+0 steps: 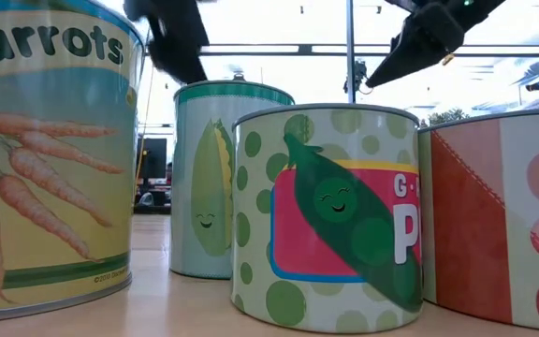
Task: Pick and place cans onto a shelf
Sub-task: Put the canned oranges on the shelf
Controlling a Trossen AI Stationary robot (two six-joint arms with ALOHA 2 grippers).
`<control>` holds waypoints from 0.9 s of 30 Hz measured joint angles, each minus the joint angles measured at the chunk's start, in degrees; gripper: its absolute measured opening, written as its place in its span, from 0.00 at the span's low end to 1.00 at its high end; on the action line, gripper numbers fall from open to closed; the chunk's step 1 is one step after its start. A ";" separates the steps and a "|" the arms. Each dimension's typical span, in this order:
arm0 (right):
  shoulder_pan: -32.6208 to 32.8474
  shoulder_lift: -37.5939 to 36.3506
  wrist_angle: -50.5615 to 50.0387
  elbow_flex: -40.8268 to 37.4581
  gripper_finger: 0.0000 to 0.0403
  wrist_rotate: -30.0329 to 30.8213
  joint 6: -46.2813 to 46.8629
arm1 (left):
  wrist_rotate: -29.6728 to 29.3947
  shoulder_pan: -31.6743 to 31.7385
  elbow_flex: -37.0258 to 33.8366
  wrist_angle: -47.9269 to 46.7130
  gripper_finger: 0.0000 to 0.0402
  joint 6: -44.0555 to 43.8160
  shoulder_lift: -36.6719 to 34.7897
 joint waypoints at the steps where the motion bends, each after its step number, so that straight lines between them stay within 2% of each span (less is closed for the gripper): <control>1: -0.59 -0.07 0.53 0.00 0.93 -0.30 -0.97 | 0.27 -1.31 1.69 -2.90 0.99 -0.90 0.07; 5: -2.10 -0.51 4.62 -1.40 0.93 -0.82 -5.00 | 6.77 -5.87 5.06 -6.56 0.99 -9.92 0.05; 9: -2.66 -1.51 8.69 -5.12 0.93 -0.94 -6.75 | 11.56 -10.54 6.60 -5.63 0.99 -29.18 0.30; 12: -2.93 -2.54 12.09 -8.21 0.93 -0.95 -7.41 | 12.83 -14.99 7.86 -5.23 0.99 -44.34 1.40; 15: -3.00 -3.18 14.63 -10.59 0.93 -1.00 -8.68 | 13.25 -19.52 9.26 -5.06 0.98 -55.14 3.19; 18: -3.02 -3.48 16.42 -11.51 0.93 -1.01 -9.71 | 12.03 -23.66 9.40 -5.25 0.97 -61.38 6.00; 23: -3.11 -3.84 18.13 -11.51 0.93 -0.99 -11.43 | 15.23 -27.04 9.30 -4.20 0.94 -68.42 9.60; 27: -3.36 -3.84 20.99 -11.50 0.93 -1.07 -13.88 | 12.80 -28.19 9.32 -4.59 0.91 -71.30 9.78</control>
